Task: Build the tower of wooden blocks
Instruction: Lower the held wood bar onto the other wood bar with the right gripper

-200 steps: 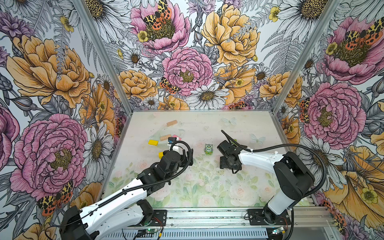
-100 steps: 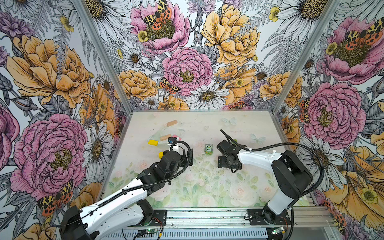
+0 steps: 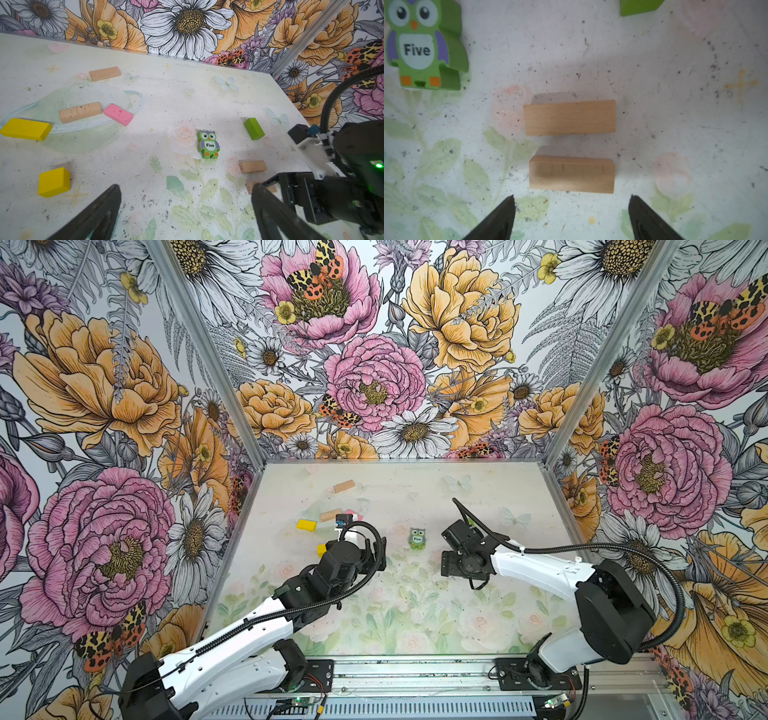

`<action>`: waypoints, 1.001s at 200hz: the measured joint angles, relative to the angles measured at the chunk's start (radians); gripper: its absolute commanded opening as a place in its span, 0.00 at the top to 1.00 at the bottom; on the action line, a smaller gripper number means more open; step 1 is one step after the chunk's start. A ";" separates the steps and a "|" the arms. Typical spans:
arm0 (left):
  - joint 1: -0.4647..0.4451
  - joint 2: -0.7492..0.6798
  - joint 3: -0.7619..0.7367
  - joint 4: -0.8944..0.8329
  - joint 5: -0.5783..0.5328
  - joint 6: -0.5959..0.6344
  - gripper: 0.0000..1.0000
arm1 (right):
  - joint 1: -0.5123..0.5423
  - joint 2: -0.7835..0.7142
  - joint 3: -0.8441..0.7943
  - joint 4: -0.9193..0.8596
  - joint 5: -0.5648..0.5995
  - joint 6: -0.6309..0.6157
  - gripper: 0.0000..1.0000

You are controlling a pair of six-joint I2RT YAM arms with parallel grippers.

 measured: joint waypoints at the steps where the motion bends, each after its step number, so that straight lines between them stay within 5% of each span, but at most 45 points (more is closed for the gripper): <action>1: 0.000 0.000 0.000 0.000 0.000 0.000 0.01 | 0.000 0.000 0.000 0.000 0.000 0.000 0.30; 17: -0.002 -0.010 0.000 0.000 -0.004 0.000 0.01 | 0.008 -0.022 -0.005 0.001 -0.004 0.014 0.45; 39: -0.010 -0.021 0.000 0.000 -0.007 0.000 0.01 | 0.021 -0.023 -0.024 0.000 -0.006 0.024 0.54; 200: -0.019 -0.034 0.000 -0.018 -0.037 0.003 0.01 | 0.037 0.111 -0.047 0.032 -0.014 0.041 0.65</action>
